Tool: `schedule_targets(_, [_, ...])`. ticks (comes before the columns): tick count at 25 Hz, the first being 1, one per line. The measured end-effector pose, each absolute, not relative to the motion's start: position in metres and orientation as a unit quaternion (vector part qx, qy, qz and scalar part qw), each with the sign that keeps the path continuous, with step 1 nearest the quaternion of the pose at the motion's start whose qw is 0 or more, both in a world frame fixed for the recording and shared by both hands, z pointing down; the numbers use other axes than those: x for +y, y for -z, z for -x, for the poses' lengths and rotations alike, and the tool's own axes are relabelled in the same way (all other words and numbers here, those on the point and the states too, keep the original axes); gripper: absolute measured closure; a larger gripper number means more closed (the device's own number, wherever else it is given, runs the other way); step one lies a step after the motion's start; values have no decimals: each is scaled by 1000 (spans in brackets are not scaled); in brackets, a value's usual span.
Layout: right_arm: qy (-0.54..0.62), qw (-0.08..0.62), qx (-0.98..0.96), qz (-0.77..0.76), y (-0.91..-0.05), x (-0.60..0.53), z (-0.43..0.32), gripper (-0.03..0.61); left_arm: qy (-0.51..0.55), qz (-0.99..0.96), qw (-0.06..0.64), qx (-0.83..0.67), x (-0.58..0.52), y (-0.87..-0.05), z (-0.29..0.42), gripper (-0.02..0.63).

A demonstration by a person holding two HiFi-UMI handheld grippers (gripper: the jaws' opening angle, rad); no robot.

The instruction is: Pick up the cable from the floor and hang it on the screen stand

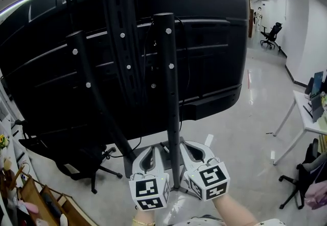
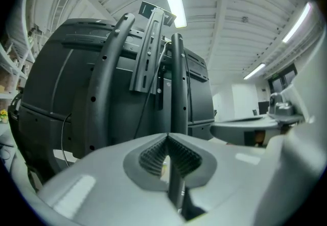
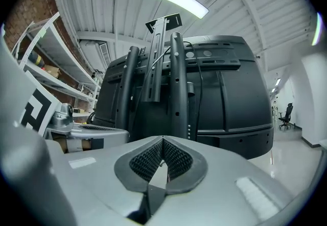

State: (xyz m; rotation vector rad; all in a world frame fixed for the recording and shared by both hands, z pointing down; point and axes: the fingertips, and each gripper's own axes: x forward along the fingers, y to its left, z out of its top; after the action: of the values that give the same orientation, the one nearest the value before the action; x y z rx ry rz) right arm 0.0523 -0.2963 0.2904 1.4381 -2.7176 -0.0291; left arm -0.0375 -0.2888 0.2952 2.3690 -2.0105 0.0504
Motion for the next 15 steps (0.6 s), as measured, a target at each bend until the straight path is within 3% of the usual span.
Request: schedule_targets(15, [1, 47, -881, -471, -303, -298, -51, 580, -29, -763, 26, -645, -290, -306, 40, 606])
